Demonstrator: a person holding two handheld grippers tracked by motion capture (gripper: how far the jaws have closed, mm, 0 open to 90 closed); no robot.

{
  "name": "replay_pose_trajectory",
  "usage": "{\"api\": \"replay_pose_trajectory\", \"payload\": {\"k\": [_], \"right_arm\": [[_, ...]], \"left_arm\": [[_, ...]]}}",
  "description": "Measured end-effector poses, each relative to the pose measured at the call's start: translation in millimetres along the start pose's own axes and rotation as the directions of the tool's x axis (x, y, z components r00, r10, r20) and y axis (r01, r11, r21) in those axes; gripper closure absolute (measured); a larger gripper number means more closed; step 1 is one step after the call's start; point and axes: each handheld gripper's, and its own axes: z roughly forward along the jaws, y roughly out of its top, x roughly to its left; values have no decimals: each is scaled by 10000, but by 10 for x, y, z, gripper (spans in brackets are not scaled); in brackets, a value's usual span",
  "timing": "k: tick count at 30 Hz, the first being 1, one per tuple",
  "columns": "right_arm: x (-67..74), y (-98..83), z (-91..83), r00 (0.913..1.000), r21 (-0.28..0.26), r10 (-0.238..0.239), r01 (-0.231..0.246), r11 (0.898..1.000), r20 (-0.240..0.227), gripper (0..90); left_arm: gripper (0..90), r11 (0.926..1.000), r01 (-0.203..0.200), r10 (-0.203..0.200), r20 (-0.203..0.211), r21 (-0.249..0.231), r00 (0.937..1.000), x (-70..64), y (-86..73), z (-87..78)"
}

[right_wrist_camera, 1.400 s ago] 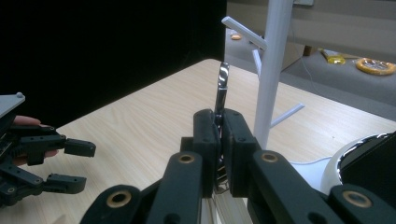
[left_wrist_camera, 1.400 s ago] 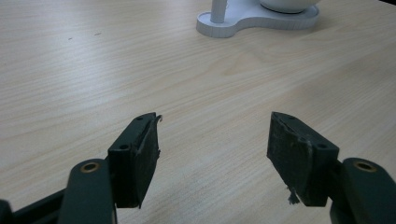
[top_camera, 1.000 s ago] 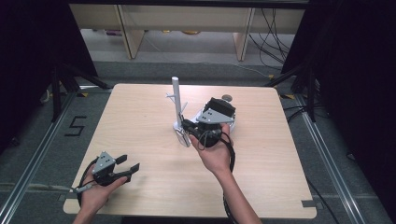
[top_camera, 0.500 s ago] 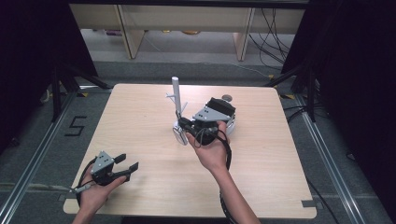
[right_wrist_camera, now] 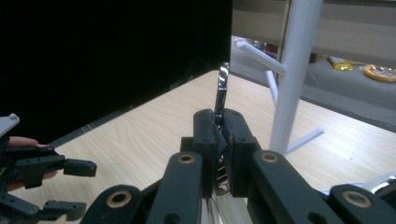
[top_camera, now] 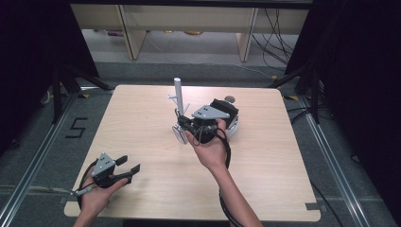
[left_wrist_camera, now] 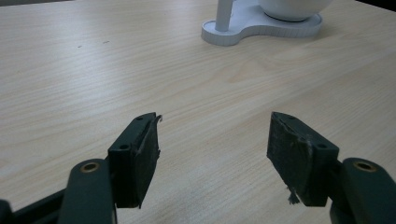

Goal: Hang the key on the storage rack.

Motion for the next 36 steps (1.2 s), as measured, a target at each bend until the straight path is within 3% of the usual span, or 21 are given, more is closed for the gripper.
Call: {"api": "replay_pose_trajectory", "payload": {"k": [8,11,12,15,20,21,23,25,30,34,36], "right_arm": [[51,41,113,9994,-44,307,-308,9995,-167,858],[54,48,141,9999,39,121,-120,9999,-101,858],[68,45,154,9993,-18,355,-355,9994,-143,858],[51,44,185,9996,-34,189,-190,9998,-208,858],[44,43,211,9989,-22,443,-444,9990,-151,858],[35,48,225,9994,-10,320,-321,9995,-154,858],[52,54,235,9982,55,588,-587,9983,-146,858],[40,65,262,9989,-46,439,-440,9990,-185,858],[51,110,300,9979,-102,616,-618,9980,-205,858],[40,132,326,9984,-153,532,-534,9985,-170,858],[48,148,332,9970,-81,758,-760,9971,-181,858]], "left_arm": [[333,10000,29,-29,41,-93,10000,9,-1,-1],[333,10000,16,-16,-46,-50,10000,9,7,-17],[333,10000,16,-17,-47,-79,10000,12,9,-20],[333,9999,55,-56,-55,-112,10000,16,6,-16],[333,9999,47,-46,25,-109,10000,4,1,-3],[333,10000,38,-39,-48,-40,10000,2,5,-13],[333,9999,58,-57,20,-145,10000,13,1,-7],[333,9999,72,-72,5,-125,10000,16,-2,-8],[333,10000,34,-34,-88,-23,10000,9,5,-20],[333,9998,83,-83,2,-180,10000,14,-2,-6],[332,9998,81,-80,25,-183,10000,15,-3,-7]]}}
